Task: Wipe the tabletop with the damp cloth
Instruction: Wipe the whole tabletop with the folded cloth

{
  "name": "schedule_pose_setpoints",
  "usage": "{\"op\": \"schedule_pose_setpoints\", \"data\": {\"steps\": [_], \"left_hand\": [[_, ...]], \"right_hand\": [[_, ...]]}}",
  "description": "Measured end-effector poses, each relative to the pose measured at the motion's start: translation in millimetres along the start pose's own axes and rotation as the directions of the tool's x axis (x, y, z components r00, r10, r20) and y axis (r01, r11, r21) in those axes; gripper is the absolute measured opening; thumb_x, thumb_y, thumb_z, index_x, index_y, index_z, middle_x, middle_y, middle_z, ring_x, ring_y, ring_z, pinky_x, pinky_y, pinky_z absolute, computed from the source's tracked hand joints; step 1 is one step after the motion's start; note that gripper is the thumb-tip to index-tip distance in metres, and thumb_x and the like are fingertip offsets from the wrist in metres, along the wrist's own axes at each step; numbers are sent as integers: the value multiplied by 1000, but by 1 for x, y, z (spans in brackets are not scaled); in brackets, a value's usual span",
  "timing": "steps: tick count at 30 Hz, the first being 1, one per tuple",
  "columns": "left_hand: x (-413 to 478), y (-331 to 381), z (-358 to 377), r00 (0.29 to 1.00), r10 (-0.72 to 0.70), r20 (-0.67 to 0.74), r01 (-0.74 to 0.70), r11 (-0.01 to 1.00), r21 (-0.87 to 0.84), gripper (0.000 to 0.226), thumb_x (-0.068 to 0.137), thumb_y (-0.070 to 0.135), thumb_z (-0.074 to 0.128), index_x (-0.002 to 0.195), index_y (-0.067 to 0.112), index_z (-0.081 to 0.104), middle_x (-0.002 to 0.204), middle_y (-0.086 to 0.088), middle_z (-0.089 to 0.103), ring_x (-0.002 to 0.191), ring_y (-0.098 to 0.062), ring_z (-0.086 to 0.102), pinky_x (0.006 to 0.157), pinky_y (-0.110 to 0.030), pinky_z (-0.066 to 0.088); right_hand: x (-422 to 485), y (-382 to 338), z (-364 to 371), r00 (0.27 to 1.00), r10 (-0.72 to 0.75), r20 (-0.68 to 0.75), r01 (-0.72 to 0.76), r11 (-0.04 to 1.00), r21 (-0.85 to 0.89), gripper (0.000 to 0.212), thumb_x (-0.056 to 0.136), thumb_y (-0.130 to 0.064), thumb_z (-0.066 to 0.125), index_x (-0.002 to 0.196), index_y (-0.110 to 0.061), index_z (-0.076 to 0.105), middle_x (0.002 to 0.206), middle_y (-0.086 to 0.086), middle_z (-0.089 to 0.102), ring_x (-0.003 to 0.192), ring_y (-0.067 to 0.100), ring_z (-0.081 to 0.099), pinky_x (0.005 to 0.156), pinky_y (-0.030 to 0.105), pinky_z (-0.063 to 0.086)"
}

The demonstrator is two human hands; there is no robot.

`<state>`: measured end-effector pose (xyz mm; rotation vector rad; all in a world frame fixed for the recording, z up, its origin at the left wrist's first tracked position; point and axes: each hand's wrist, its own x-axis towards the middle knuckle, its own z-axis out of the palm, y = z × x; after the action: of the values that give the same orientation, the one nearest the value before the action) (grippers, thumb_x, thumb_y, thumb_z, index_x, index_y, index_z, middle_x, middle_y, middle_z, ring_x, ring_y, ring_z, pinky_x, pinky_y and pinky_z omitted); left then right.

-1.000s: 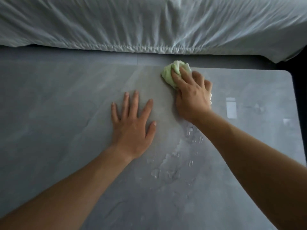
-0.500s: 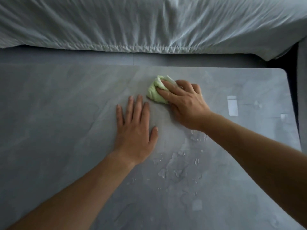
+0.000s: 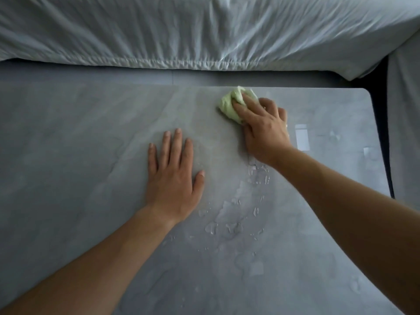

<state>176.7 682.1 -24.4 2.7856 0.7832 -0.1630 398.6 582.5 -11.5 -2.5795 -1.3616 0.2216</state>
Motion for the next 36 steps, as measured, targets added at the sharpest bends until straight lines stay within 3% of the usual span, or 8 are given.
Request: {"op": "schedule_pose_setpoints", "data": {"steps": [6,10,12,17,22,29,34,36], "left_hand": [[1,4,0,1000,-25,-1,25,1000,3,74,90,47,32,151,6,25,163,-18,11,151,-33,4,119,-60,5],[2,5,3,1000,-29,-7,29,1000,9,76,87,46,34,150,5,27,162,-19,14,150,-35,7,118,-61,5],[2,4,5,1000,-27,-16,27,1000,5,76,88,46,33,151,5,26,162,-18,13,151,-34,6,119,-60,4],[1,3,4,999,-28,-21,28,1000,-1,75,89,47,32,151,6,25,162,-17,13,151,-33,6,119,-59,4],[-7,-1,2,1000,-8,-14,8,1000,-25,71,91,47,29,151,9,27,163,-16,14,151,-32,7,120,-55,4],[-38,-9,2,999,37,-6,-37,999,-14,68,92,44,31,152,12,29,163,-14,14,151,-31,9,120,-55,10],[-43,-14,2,999,44,-7,-44,999,-3,66,92,44,35,151,14,30,163,-13,15,151,-29,10,120,-53,11],[-47,-15,1,999,36,5,-36,999,-1,67,92,45,35,152,16,27,163,-12,13,151,-29,8,121,-52,10]], "right_hand": [[-57,5,6,976,-211,47,211,978,0,51,91,-27,45,142,-29,54,154,-3,44,124,37,44,95,47,33],[-35,23,-2,997,74,-12,-74,997,11,58,89,-31,33,143,-32,51,155,-5,43,127,36,41,98,45,30],[-50,4,4,992,110,-57,-110,994,14,59,86,-29,35,144,-30,50,156,-3,42,127,34,40,97,43,29],[-105,4,8,985,-171,38,171,985,20,55,86,-22,52,141,-30,54,156,-4,43,124,36,44,96,45,33],[-84,9,5,984,172,-52,-170,985,44,57,87,-26,36,142,-30,53,156,-8,41,127,35,40,98,42,27],[-146,-29,20,997,-81,-10,82,997,14,60,83,-22,55,143,-29,52,157,-5,40,126,34,41,97,42,30],[-69,-47,22,973,230,-33,-230,973,11,61,87,-24,41,147,-35,43,160,-10,31,133,31,31,102,43,24],[-70,-66,30,986,164,-37,-164,986,-6,61,88,-24,46,148,-35,41,161,-8,30,135,31,30,101,43,25]]}}
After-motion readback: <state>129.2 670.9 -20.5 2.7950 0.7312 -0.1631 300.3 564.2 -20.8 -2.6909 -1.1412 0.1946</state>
